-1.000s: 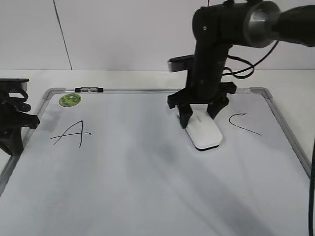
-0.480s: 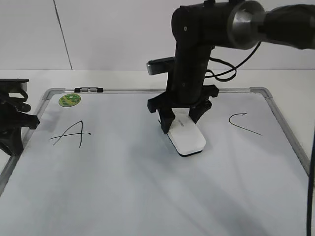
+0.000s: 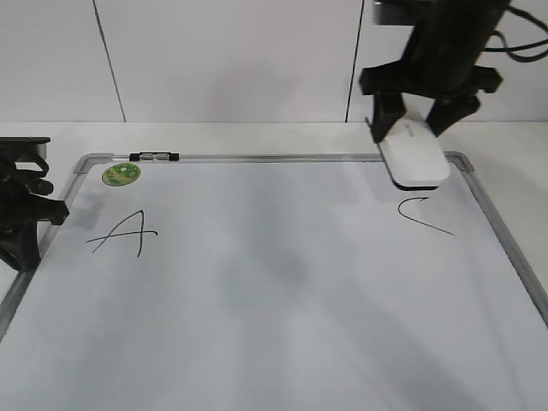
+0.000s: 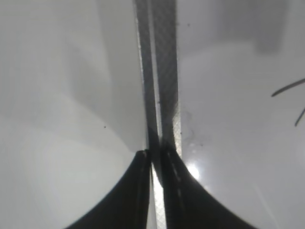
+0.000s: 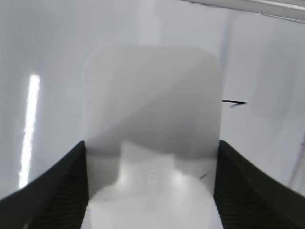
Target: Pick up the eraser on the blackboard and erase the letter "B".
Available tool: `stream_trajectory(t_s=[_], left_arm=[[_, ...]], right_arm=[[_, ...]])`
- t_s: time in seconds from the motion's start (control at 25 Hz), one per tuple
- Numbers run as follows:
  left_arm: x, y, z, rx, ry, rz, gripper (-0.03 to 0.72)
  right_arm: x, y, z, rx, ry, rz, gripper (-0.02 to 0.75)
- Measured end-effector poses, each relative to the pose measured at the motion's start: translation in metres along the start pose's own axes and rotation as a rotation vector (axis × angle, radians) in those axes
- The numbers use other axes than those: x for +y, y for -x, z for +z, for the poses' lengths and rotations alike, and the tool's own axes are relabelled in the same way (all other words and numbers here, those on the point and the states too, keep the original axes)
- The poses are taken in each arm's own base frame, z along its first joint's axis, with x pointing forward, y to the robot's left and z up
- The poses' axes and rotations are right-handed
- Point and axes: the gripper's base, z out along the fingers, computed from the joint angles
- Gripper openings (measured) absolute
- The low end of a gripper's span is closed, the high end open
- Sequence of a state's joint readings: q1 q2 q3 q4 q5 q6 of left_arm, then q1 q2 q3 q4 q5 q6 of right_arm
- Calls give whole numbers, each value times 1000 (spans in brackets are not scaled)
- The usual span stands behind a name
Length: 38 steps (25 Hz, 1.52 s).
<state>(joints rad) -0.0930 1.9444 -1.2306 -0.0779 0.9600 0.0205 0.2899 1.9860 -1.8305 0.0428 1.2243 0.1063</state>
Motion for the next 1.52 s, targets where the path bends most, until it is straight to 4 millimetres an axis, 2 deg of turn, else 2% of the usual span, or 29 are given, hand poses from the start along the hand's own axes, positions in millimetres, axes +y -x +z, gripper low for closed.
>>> stream_trajectory(t_s=[0.2, 0.32, 0.44, 0.84, 1.0, 1.24, 1.52], left_arm=[[0, 0, 0, 0, -1, -1, 56], [0, 0, 0, 0, -1, -1, 56], [1, 0, 0, 0, -1, -3, 56], [0, 0, 0, 0, -4, -3, 57], [0, 0, 0, -2, -5, -4, 57], [0, 0, 0, -2, -7, -3, 58], [0, 0, 0, -2, -7, -3, 59]], right_arm=[[-63, -20, -19, 11, -36, 134, 544], [-92, -34, -17, 45, -33, 192, 544], [-107, -45, -8, 91, -33, 200, 544], [-109, -80, 30, 268, -30, 184, 544], [-109, -89, 38, 306, -26, 179, 544], [-107, -85, 41, 256, -18, 162, 544], [-95, -77, 44, 186, -25, 109, 544]])
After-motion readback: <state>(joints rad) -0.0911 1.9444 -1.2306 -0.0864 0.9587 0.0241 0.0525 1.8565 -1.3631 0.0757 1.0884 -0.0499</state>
